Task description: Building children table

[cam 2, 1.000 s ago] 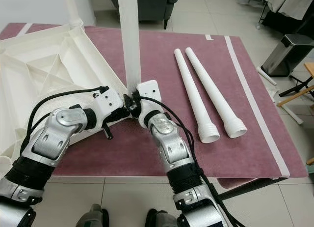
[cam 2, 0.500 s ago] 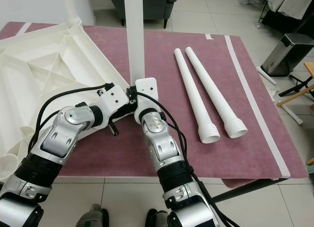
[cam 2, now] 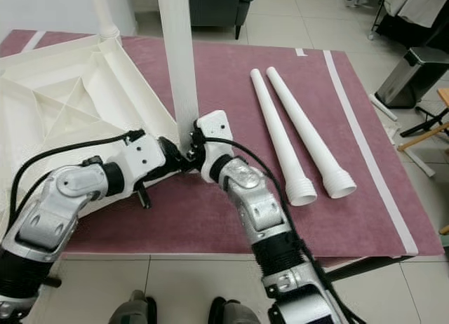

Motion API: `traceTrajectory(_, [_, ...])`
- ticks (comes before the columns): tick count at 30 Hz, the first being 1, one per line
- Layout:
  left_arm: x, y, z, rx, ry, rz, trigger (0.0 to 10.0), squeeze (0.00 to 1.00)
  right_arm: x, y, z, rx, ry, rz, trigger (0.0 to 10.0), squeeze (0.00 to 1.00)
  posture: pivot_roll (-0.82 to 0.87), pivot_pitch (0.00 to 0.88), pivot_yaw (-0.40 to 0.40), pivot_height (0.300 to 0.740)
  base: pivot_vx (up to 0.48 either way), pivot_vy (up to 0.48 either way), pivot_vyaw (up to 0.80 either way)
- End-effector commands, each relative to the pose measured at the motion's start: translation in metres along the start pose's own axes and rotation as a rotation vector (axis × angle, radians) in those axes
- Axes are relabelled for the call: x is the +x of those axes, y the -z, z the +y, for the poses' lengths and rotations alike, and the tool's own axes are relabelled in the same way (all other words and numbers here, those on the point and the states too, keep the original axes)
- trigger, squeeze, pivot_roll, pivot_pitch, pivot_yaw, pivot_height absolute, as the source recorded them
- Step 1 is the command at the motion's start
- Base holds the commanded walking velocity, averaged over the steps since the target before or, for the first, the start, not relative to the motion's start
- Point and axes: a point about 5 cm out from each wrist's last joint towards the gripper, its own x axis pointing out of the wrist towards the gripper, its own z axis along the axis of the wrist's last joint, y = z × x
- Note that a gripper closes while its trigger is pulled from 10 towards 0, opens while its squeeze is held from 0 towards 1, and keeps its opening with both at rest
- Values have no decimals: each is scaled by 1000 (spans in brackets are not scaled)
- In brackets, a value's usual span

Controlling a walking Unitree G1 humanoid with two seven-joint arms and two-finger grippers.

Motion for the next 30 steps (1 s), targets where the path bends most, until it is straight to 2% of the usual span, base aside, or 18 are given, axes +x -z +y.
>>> traceTrajectory(1, [-5,-26,-13,101,134,-128,0,0,-2,-3,6,-18,-114,-8,10000,0,157,121,-31,740,0,0,0])
traceTrajectory(2, [-5,-26,-13,101,134,-128,0,0,-2,-3,6,-18,-114,-8,10000,0,157,121,-31,740,0,0,0])
traceTrajectory(4, [-15,-21,-22,94,188,-115,0,0,-8,-2,7,-40,-252,21,10000,0,164,129,-34,740,0,0,0])
traceTrajectory(8, [-22,-19,-26,88,208,-107,0,0,-11,-1,6,-44,-335,42,10000,0,167,133,-36,740,0,0,0])
traceTrajectory(9, [-22,-19,-26,86,209,-106,0,0,-11,0,6,-39,-347,43,7882,0,170,134,-38,740,0,0,0])
traceTrajectory(10, [-23,-18,-27,83,207,-104,0,0,-11,0,5,-32,-354,42,0,0,172,135,-39,740,0,0,0])
traceTrajectory(16, [-24,-18,-28,73,201,-100,0,0,-12,0,4,-10,-367,36,0,0,171,137,-39,740,0,0,0])
traceTrajectory(21, [-20,-16,-22,65,154,-86,0,0,-8,10,-2,-8,-242,84,0,0,162,141,-34,740,0,0,0])
traceTrajectory(24, [-20,-16,-22,65,152,-85,0,0,-8,10,-2,-9,-238,87,0,0,162,141,-34,740,0,0,0])
traceTrajectory(25, [-16,-15,-17,65,125,-81,0,0,-5,14,-4,-7,-177,105,0,0,162,143,-33,740,0,0,0])
traceTrajectory(26, [-16,-15,-17,65,125,-81,0,0,-5,14,-4,-7,-177,105,0,0,162,143,-33,740,0,0,0])
traceTrajectory(28, [-2,-16,-1,59,27,-70,0,0,4,24,-7,-19,0,160,0,0,158,145,-31,740,0,0,0])
traceTrajectory(29, [-2,-16,-1,59,27,-70,0,0,4,24,-7,-19,0,160,0,0,158,145,-31,740,0,0,0])
traceTrajectory(30, [6,-18,6,59,-11,-65,0,0,8,28,-6,-19,88,182,0,0,158,145,-31,740,0,0,0])
